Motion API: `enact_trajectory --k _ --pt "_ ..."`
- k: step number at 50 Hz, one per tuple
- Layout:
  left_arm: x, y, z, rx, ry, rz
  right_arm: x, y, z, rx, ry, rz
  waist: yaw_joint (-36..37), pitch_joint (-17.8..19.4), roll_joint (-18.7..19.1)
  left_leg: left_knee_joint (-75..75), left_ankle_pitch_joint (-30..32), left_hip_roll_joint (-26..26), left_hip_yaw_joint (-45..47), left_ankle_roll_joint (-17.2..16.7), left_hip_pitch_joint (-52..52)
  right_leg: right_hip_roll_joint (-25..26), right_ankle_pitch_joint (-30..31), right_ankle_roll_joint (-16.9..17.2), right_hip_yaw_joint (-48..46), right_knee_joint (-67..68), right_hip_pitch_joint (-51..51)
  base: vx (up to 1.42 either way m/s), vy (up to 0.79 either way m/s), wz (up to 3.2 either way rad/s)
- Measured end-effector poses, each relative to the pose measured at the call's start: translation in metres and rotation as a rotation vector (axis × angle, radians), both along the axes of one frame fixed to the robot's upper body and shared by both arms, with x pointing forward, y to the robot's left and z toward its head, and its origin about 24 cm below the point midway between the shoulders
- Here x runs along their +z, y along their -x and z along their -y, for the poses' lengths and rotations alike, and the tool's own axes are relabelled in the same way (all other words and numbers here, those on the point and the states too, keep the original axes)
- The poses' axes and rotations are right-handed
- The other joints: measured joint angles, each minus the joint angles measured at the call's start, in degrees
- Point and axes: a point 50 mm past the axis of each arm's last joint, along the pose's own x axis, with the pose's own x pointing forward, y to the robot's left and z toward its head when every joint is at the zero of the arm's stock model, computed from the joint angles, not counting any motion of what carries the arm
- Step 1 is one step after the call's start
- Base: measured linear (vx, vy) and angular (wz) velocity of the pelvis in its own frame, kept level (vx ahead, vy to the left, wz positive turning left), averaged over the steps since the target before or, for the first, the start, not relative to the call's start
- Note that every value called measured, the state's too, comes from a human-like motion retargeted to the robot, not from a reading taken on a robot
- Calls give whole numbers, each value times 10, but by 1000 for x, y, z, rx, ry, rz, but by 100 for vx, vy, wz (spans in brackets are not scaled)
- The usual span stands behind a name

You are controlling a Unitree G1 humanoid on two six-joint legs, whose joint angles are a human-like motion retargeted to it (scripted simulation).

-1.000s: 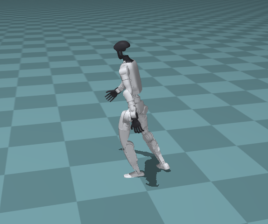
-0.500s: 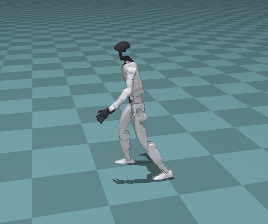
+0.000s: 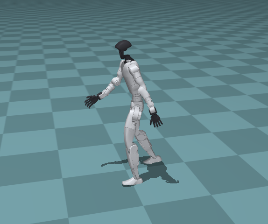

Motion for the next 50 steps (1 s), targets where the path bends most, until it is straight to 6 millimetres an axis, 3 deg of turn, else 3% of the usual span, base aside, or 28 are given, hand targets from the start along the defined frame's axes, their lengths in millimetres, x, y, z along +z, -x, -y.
enact_trajectory --k 2,5,7,9,11,13,15,18,21,23,25,27,29,31,34,38,43,45,47,50 --pt "1 -17 -8 5 -24 27 -8 4 6 17 18 -49 17 9 -2 -111 68 -28 -54 27 57 4 20 -8 4 -26 37 59 19 9" --pt "4 -52 -16 -65 -44 99 -41 29 21 14 60 -193 33 12 -7 -111 42 -27 -66 27 91 9 51 -16 6 55 27 59 23 25" --pt "6 -79 -18 -164 -84 164 -71 57 30 -3 107 -315 26 1 -24 -27 -10 -27 -68 17 64 -2 87 -12 1 185 -34 58 25 48" --pt "11 -121 -16 -154 -123 299 -98 87 40 23 220 -460 19 -5 -25 -78 2 -37 -84 33 96 4 144 -19 6 271 -81 58 22 49" --pt "20 -161 -12 -173 -171 423 -120 120 50 32 310 -592 -1 -7 -29 -86 -3 -44 -96 27 113 -4 197 -23 -6 360 -132 57 19 68" --pt "29 -192 -5 -249 -215 504 -139 155 59 -2 327 -696 -44 -11 -30 -24 -34 -44 -112 7 102 -24 183 -28 -34 420 -168 58 14 94" --pt "47 -236 2 -232 -220 633 -150 181 68 27 375 -814 -65 -7 -24 -93 -16 -50 -118 4 149 -16 139 -43 -30 447 -220 56 10 34" --pt "73 -283 16 -304 -202 774 -162 221 84 2 334 -965 -112 -2 -13 -114 -11 -51 -126 -2 192 -1 76 -38 -31 395 -257 58 3 33" --pt "104 -322 28 -342 -180 934 -165 254 103 -70 262 -1079 -160 -1 -1 -119 -9 -50 -139 -4 224 15 46 -28 -29 238 -260 61 -5 44" --pt "126 -343 35 -324 -166 1060 -163 272 116 -121 244 -1145 -188 4 5 -114 -12 -51 -151 -6 242 14 64 -21 -39 71 -232 65 -12 47" --pt "147 -360 41 -280 -149 1181 -161 287 127 -196 211 -1187 -206 11 6 -100 -17 -57 -164 -7 261 1 119 -10 -61 -61 -197 67 -16 27" --pt "159 -367 47 -257 -123 1262 -161 296 131 -257 168 -1191 -206 14 14 -72 -16 -53 -169 -5 269 4 105 -11 -55 -52 -182 67 -19 -12" --pt "163 -368 54 -243 -86 1309 -160 297 132 -289 131 -1162 -201 22 19 -20 -10 -49 -173 -1 270 5 61 -8 -51 -19 -163 68 -19 -29" --pt "154 -361 58 -239 -55 1292 -160 291 131 -298 115 -1132 -198 33 18 64 -11 -50 -173 3 256 0 37 -4 -47 1 -138 65 -16 -26" --pt "122 -335 60 -260 -15 1145 -158 267 128 -280 131 -1081 -196 31 14 226 -38 -44 -146 13 188 -10 24 -4 -41 1 -112 57 -10 -24" --pt "70 -280 58 -284 37 885 -149 215 117 -255 133 -927 -165 10 11 312 -71 -31 -67 31 104 -16 36 -10 -18 -38 -93 51 -1 -60" --pt "23 -205 52 -154 78 647 -126 147 88 -254 51 -633 -99 3 -3 172 -37 -53 -30 25 53 -26 61 0 15 -81 -61 48 10 -58" --pt "13 -177 45 -57 64 604 -113 127 80 -282 52 -496 -107 -8 8 196 -37 -16 -28 -3 -22 -18 49 6 -16 -82 -45 47 19 31" --pt "13 -170 34 8 71 595 -95 100 65 -150 61 -396 -60 5 -4 -48 20 -42 21 27 43 -18 52 14 15 -77 -42 48 18 -67" --pt "18 -157 13 17 65 604 -69 80 54 10 136 -248 -43 13 7 -181 99 -25 23 13 46 1 29 15 8 -57 -11 49 25 -13"
